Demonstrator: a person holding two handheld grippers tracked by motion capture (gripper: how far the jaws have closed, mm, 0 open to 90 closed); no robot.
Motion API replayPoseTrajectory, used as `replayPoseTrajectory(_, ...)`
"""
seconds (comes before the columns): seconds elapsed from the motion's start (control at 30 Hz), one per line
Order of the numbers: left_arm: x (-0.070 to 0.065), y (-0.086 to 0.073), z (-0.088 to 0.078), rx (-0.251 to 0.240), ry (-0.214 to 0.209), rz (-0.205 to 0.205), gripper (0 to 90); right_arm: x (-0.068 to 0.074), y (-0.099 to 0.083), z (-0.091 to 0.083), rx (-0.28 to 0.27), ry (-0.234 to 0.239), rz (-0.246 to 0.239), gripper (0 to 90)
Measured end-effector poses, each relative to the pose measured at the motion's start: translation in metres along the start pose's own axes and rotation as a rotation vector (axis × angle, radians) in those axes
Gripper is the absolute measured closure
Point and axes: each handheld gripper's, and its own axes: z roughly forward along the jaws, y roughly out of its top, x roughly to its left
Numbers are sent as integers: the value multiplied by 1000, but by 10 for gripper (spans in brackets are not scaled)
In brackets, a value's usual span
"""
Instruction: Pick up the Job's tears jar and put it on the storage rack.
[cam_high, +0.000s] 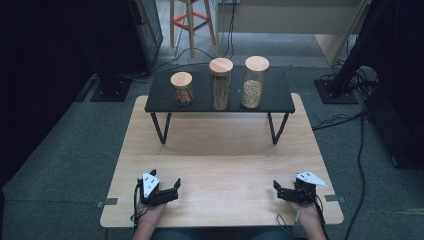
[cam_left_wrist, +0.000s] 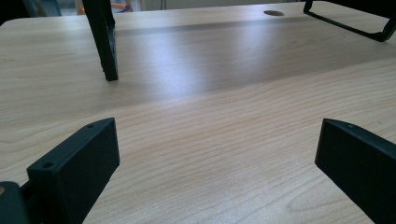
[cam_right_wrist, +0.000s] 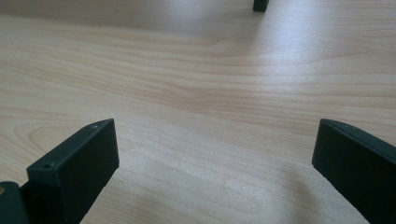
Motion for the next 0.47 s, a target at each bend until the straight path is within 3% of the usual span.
replayPoseTrajectory(0.27, 1, -1, 0, -2, -3, -2, 0, 0, 8, 4, 52, 0, 3, 2)
replayPoseTrajectory(0.47, 1, -1, 0, -2, -5, -1, 0, 1, 6, 4, 43, -1, -9, 2)
